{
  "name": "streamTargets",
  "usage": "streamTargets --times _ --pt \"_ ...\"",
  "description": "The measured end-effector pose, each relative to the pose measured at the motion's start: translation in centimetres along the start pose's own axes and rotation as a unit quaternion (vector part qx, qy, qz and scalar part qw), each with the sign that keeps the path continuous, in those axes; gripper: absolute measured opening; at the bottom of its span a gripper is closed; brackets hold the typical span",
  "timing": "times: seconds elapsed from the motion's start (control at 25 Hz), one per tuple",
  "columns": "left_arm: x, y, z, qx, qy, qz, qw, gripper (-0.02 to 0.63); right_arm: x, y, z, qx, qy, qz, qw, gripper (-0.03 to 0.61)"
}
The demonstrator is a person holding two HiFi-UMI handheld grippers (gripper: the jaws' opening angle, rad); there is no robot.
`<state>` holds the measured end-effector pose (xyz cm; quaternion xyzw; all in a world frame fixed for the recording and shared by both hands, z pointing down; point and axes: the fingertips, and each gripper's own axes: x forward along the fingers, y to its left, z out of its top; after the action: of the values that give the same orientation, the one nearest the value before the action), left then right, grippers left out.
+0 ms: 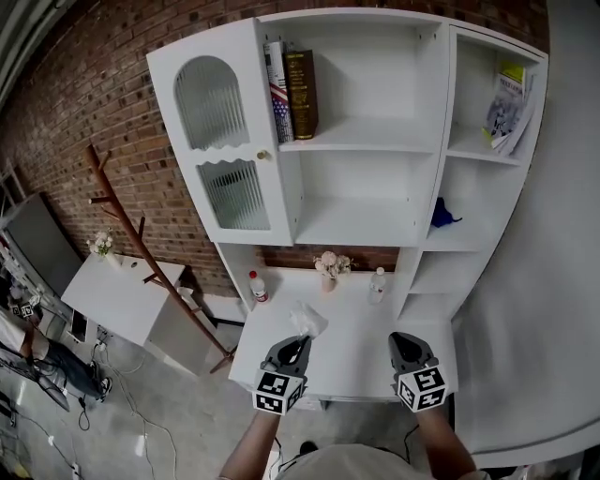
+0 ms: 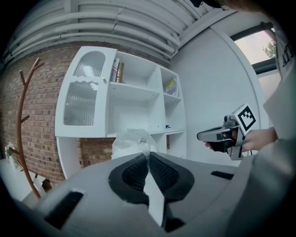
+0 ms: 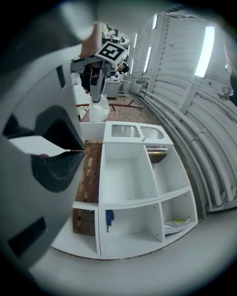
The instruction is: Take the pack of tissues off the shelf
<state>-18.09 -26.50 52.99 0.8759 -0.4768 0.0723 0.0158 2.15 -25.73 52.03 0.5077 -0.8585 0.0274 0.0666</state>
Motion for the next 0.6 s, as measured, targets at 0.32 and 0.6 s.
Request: streamTargets --times 0.32,0.6 --pt "-0.2 1.4 -0.1 -0.002 -0.010 -0.004 0.9999 0.029 0.1 0.1 0.6 -0.014 -0.004 -0.010 1.000 0.032" --pt "-0.1 2.1 -0.3 -0.005 -0.014 -0.006 0.9999 0.029 0.7 0.3 0.3 -0.011 -0.002 -0.014 1.000 0.032"
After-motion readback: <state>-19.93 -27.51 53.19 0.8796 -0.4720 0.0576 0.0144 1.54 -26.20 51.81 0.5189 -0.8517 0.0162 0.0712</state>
